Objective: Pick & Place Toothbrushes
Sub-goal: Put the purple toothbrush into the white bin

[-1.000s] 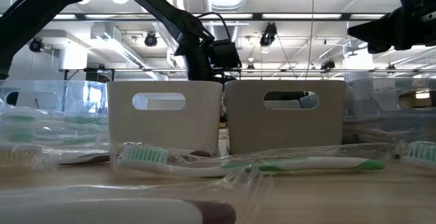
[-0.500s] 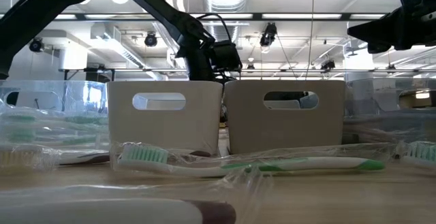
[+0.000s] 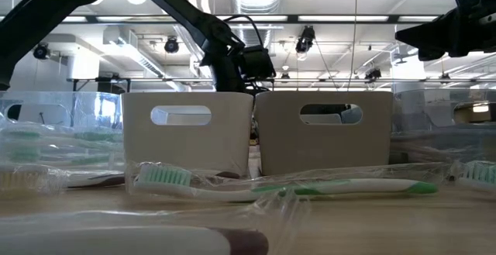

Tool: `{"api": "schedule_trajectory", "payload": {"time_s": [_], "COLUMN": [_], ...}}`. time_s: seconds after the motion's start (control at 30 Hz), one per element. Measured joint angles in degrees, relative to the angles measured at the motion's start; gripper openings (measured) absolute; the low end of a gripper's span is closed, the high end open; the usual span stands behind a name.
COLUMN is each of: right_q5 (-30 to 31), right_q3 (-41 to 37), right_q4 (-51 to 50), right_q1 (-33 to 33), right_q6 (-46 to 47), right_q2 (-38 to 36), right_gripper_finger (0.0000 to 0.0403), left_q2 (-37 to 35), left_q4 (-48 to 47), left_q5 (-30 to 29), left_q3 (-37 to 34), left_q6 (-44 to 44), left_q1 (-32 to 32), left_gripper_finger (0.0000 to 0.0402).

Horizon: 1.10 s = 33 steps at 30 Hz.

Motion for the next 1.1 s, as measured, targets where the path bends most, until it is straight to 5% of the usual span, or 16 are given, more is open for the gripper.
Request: {"api": "schedule_trajectory", "payload": {"time_s": [1.1], "right_q5": [0.00], "right_q3": [0.00], "right_q4": [0.00], "right_q1": [0.00], "right_q6": [0.00], "right_q2": [-0.02], "right_gripper_finger": [0.0008], "left_q2": [-0.21], "left_q4": [-5.21], "left_q5": [0.04], "left_q3": [4.41], "left_q6": [-0.99], "left_q1": [-0.86], "left_gripper_finger": [0.0037]}}
